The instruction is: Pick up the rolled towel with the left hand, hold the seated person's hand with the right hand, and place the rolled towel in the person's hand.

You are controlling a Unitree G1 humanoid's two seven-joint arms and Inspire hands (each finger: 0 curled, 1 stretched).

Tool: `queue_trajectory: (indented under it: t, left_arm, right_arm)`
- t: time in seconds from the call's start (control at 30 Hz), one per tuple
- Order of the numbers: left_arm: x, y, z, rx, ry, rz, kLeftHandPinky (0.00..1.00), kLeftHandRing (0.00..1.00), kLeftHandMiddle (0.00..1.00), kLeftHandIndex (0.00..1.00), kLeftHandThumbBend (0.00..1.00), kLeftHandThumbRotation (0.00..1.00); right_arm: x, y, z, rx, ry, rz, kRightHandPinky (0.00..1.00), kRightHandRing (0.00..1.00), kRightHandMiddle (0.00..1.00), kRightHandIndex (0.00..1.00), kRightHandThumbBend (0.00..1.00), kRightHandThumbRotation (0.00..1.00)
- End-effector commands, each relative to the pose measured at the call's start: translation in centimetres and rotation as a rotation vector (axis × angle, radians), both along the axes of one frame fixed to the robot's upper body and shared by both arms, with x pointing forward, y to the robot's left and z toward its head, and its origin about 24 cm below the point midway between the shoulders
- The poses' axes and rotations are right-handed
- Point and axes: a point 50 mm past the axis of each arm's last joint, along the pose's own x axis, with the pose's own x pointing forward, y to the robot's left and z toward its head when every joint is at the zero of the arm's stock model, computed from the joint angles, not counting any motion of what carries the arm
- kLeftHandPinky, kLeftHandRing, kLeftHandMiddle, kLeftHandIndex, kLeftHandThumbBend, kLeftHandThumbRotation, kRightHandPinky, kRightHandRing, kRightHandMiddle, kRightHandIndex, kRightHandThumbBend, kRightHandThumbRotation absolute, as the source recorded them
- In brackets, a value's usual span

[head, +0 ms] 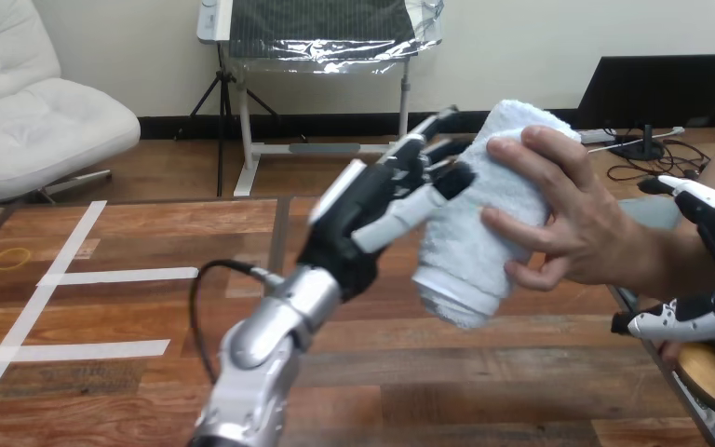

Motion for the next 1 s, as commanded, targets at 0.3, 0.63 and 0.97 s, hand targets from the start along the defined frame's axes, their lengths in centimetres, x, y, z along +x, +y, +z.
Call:
queue_trajectory:
  t: [0.3,0.63,0.97]
  left_arm:
    - [-1.7,2.8,0.8,-0.034,-0.090,0.075,0.74,0.80,0.82,0.89,0.73,0.51]
    - [-2.9,4.0,0.9,-0.052,-0.118,0.115,0.72,0.78,0.80,0.87,0.78,0.55]
    - [-4.4,5.1,1.2,-0.067,-0.163,0.146,0.73,0.78,0.79,0.87,0.69,0.54]
  right_arm:
    - [-2.7,2.0,2.9,0.037,-0.284,0.036,0.74,0.86,0.86,0.84,0.82,0.00]
    - [-4.6,3.1,3.3,0.142,-0.380,0.029,0.75,0.88,0.88,0.85,0.78,0.00]
    - [-6.1,5.1,3.4,0.303,-0.523,0.106,0.76,0.90,0.90,0.84,0.66,0.00]
